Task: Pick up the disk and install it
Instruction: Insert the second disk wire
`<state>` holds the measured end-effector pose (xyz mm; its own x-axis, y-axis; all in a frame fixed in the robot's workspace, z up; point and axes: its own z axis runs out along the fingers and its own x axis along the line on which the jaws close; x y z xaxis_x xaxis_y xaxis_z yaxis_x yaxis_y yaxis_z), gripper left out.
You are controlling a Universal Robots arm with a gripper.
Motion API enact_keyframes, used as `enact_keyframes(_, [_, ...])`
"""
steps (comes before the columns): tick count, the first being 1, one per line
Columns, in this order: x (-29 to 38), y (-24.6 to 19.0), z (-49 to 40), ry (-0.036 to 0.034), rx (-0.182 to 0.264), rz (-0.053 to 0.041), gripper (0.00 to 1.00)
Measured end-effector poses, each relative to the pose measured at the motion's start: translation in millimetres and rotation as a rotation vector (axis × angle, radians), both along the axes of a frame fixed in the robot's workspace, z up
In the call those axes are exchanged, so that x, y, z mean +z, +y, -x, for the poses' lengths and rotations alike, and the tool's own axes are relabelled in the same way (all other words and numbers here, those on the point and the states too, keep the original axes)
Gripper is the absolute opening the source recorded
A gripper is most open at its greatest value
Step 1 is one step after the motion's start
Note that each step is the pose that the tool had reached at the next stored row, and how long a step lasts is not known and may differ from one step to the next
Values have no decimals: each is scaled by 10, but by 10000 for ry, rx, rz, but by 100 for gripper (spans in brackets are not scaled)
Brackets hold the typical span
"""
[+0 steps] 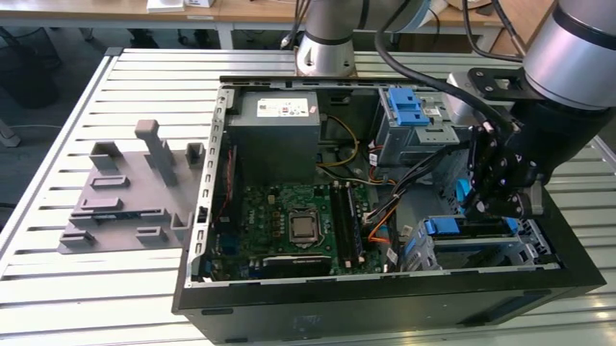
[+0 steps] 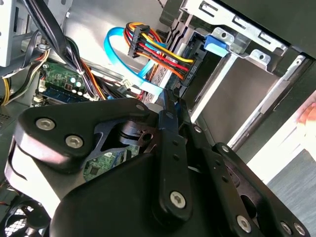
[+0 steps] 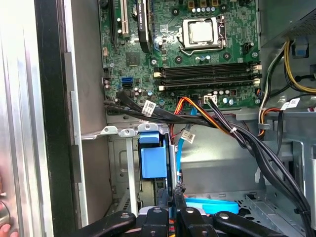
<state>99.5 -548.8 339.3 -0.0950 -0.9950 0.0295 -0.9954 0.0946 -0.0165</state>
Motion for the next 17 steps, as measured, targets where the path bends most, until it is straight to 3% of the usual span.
enact_keyframes(17, [-34,-33,-27,4,-1,-17,16])
